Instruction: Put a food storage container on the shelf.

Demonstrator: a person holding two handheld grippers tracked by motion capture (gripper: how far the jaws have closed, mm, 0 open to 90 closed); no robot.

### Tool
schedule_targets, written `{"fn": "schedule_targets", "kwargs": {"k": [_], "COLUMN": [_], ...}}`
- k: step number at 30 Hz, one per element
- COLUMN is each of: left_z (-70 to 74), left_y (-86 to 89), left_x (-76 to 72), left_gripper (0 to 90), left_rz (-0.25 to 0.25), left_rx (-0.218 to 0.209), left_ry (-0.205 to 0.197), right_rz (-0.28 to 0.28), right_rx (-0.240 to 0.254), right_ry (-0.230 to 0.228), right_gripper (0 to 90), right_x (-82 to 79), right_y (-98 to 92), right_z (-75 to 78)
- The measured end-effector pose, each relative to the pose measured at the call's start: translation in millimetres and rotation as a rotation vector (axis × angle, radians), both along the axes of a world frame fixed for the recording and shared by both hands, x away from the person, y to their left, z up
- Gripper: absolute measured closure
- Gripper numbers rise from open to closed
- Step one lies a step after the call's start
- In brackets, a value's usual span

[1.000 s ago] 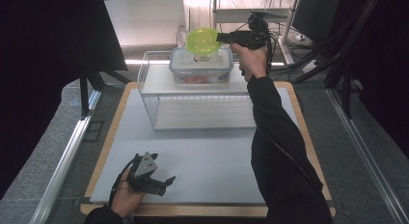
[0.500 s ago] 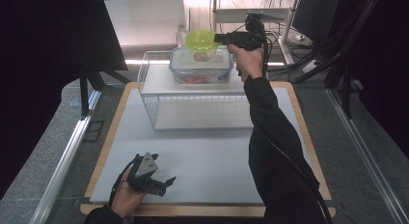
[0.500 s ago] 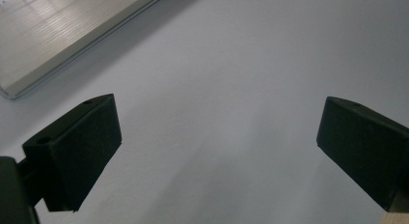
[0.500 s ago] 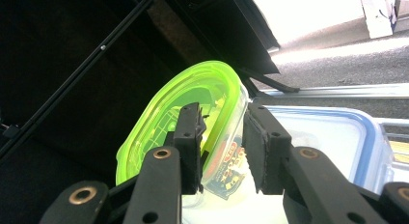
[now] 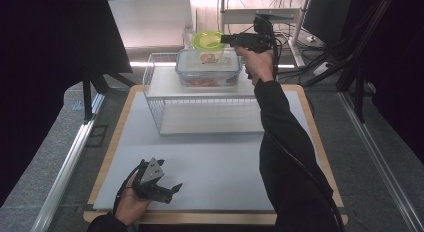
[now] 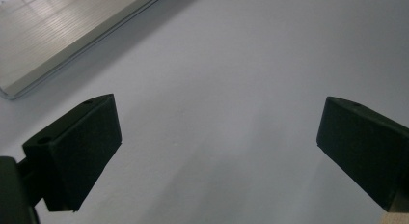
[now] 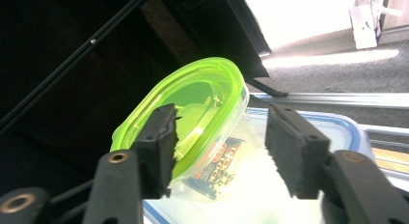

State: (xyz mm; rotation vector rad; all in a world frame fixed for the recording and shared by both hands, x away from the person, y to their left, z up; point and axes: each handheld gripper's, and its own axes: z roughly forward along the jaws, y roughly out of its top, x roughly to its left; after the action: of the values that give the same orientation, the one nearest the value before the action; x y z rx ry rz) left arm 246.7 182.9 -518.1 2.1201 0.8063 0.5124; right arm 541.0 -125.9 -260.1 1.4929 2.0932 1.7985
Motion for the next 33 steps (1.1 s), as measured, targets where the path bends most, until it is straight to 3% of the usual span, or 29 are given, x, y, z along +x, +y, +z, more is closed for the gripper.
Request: {"fn": "schedule_targets", "kwargs": {"k": [10,24,33], "left_z": [0.8,1.9,2.4], "left_y": [0.0,-1.3,-2.8], "left_x": [-0.3,-1.2,-2.0], "left_gripper": [1.5,1.7,1.8], "left_rz": [0.003,0.004,-0.001], "left_rx": [-0.013,-0.038,-0.041], "left_ry": [-0.002,-0.009,-0.011], "right_rz": [0.038,0.086,0.121], "right_rx": [-0.070,-0.138,-0.196], "right_ry": [-0.081,-0.136,-0.180], "right_gripper": [28.0,19.6,15.2], "right_x": [-15.0,-45.3,-74.4], "right_y": [-13.6,-34.1,-39.1], "right_z": [1.4,-12.8,-21.2]}}
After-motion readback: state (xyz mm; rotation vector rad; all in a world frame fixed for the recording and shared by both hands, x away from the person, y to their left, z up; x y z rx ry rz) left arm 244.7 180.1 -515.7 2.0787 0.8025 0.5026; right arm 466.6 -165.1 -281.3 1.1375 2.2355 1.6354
